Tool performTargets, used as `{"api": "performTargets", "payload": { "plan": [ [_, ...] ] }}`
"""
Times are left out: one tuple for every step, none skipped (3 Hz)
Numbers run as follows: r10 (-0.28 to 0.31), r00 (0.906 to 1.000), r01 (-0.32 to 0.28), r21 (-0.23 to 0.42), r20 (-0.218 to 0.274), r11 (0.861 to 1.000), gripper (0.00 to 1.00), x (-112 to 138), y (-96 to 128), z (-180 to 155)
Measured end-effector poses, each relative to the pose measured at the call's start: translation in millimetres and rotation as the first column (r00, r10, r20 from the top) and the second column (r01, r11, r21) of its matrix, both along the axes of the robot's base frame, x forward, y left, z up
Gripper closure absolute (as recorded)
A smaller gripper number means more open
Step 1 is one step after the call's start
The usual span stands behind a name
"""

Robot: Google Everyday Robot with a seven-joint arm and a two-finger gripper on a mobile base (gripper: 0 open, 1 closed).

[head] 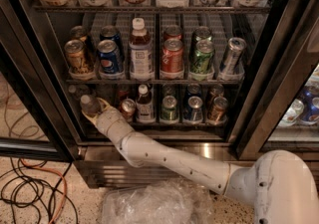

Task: Pick water bottle from bottom shelf of fridge

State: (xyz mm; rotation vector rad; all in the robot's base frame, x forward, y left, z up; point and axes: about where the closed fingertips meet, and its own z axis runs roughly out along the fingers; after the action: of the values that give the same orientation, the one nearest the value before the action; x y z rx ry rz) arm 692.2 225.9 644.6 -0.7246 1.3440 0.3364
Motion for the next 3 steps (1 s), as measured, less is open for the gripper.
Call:
{"api": "performTargets", "payload": {
  "plan": [
    [0.000, 1.0000, 0.000, 0.000, 0.000, 1.000, 1.00, 0.5, 0.0, -0.9],
    [-0.021, 0.9989, 0.021, 0.001, 0.041, 1.000, 1.00, -5.7, -5.9, 1.0],
    [-0.009, 0.9995, 0.009, 0.006, 0.031, 1.000, 1.00, -3.3, -2.9, 0.9]
  ]
}}
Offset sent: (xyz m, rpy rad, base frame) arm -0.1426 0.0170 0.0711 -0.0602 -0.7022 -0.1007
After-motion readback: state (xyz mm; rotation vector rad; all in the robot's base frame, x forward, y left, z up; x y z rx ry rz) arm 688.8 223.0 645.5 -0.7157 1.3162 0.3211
